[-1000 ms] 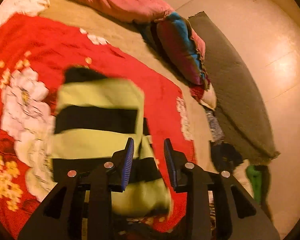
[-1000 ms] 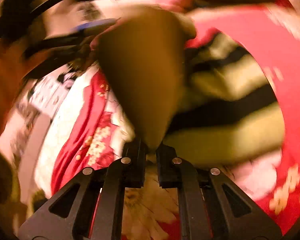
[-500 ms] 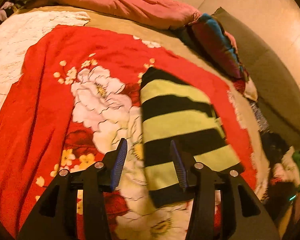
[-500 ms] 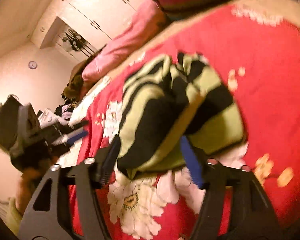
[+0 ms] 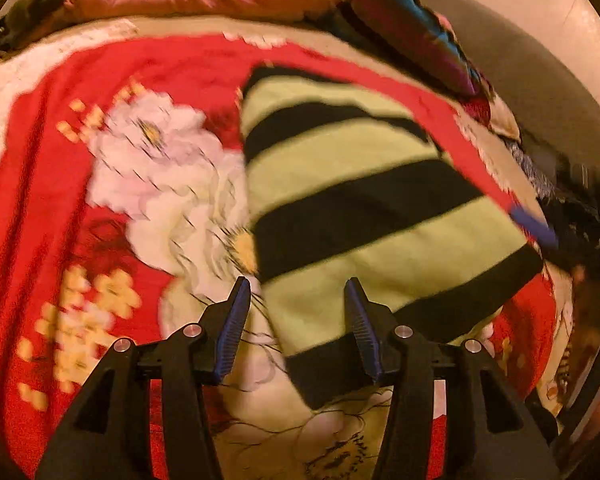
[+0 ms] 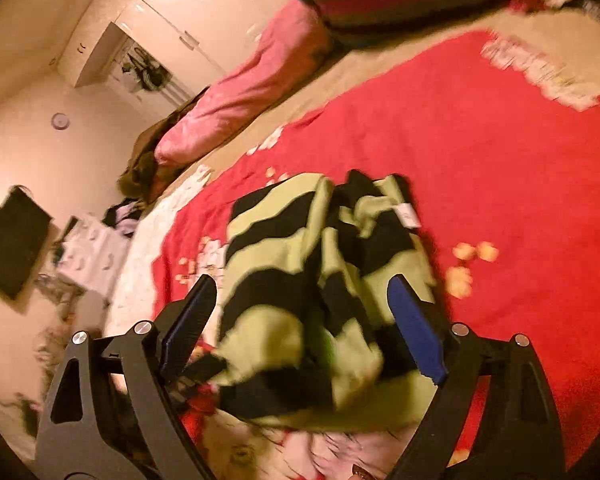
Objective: Fold small clothes
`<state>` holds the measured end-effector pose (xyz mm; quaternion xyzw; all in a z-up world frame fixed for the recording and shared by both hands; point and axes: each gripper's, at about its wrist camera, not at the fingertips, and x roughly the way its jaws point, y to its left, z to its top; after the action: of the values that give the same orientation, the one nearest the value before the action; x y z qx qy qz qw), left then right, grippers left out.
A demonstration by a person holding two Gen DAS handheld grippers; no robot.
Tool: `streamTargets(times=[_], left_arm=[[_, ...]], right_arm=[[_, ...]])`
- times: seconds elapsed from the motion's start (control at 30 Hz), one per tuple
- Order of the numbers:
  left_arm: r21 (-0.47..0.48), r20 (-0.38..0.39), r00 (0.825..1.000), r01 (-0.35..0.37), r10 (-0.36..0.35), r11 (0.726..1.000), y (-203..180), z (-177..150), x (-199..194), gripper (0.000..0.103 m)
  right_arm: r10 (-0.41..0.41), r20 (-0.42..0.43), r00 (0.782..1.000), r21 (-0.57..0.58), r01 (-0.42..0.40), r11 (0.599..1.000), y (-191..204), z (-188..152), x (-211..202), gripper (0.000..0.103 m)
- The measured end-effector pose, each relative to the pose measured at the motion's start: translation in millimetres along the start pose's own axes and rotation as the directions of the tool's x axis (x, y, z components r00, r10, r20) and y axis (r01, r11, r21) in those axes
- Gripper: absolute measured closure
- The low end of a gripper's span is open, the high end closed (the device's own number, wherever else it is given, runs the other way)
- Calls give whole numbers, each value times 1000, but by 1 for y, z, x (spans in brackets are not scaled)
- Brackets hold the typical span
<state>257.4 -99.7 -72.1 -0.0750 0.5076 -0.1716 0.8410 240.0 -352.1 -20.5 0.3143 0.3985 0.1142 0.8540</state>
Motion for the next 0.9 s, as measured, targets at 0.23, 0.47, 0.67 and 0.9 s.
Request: streamTargets(times=[0.23, 0.47, 0.67, 0.9], left_arm=[[57, -19, 999, -39, 41, 998, -11, -4, 9, 53], [46, -26, 999, -35, 36, 998, -11, -4, 9, 49], [32, -30, 999, -32, 33, 999, -11, -6, 8, 48], [9, -34, 999, -19, 19, 1000, -5, -3, 3, 41]], right_arm=[[-61, -170, 984, -3, 62, 998, -11, 25, 69, 41], [-13, -160, 987, -60, 3, 998, -6, 19, 82, 62], [-21, -166, 986, -119, 1, 993, 2, 18, 93, 59], [-89, -120, 989, -254, 56, 966, 18, 13, 89, 93]])
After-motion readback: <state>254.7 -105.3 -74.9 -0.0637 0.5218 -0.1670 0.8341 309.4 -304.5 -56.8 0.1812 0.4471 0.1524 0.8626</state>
